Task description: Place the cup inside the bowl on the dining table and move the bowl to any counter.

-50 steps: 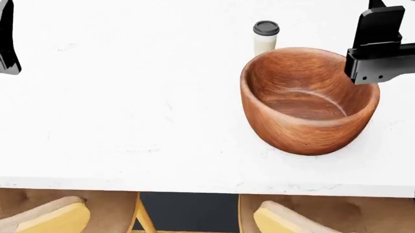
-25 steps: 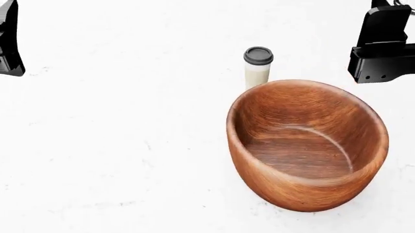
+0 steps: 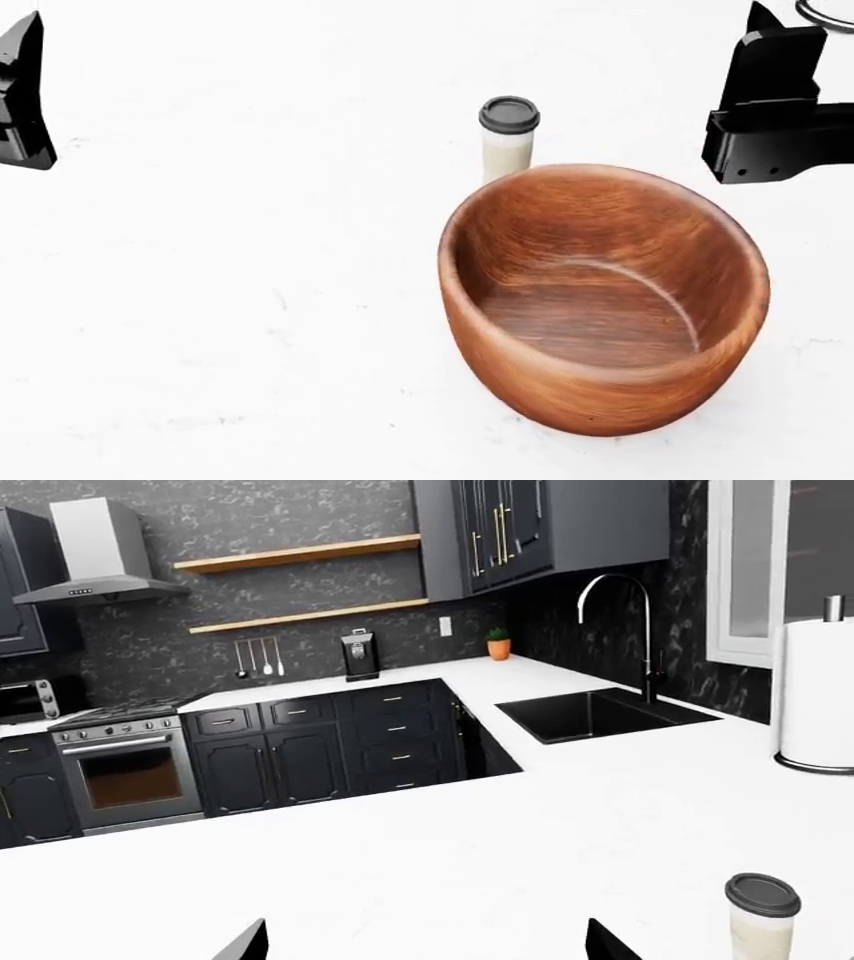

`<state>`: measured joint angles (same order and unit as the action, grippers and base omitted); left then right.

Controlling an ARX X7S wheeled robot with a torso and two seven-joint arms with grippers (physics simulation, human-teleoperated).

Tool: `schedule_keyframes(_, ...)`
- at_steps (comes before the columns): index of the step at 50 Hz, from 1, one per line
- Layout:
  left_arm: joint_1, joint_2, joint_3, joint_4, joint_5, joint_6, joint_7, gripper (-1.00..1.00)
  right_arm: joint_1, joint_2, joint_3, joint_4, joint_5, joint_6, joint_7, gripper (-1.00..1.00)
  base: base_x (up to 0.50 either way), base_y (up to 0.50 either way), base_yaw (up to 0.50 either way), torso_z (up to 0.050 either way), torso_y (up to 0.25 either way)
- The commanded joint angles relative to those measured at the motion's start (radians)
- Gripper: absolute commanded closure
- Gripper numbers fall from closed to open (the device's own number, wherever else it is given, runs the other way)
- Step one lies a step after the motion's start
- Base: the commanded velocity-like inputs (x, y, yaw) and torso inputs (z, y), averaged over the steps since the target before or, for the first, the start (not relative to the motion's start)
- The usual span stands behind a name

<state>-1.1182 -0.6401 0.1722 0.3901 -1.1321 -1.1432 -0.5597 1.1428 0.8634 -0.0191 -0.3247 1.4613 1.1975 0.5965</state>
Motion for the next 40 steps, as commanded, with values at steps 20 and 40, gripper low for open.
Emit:
schedule_keyframes(20, 0.011, -0.014, 0.007, -0.010, -0.007, 0.013, 0.011, -1.00, 0.000, 0.001, -0.014, 0.002, -0.016, -0.018, -0.003, -1.00, -0.01, -0.15, 0.00, 0.000, 0.000)
schedule_keyframes(40, 0.008, -0.005, 0.022, -0.013, -0.007, 0.018, 0.006, -1.00, -0.023, 0.001, -0.015, 0.003, -0.018, -0.036, -0.013, -1.00, 0.48, 0.00, 0.00, 0.000, 0.001)
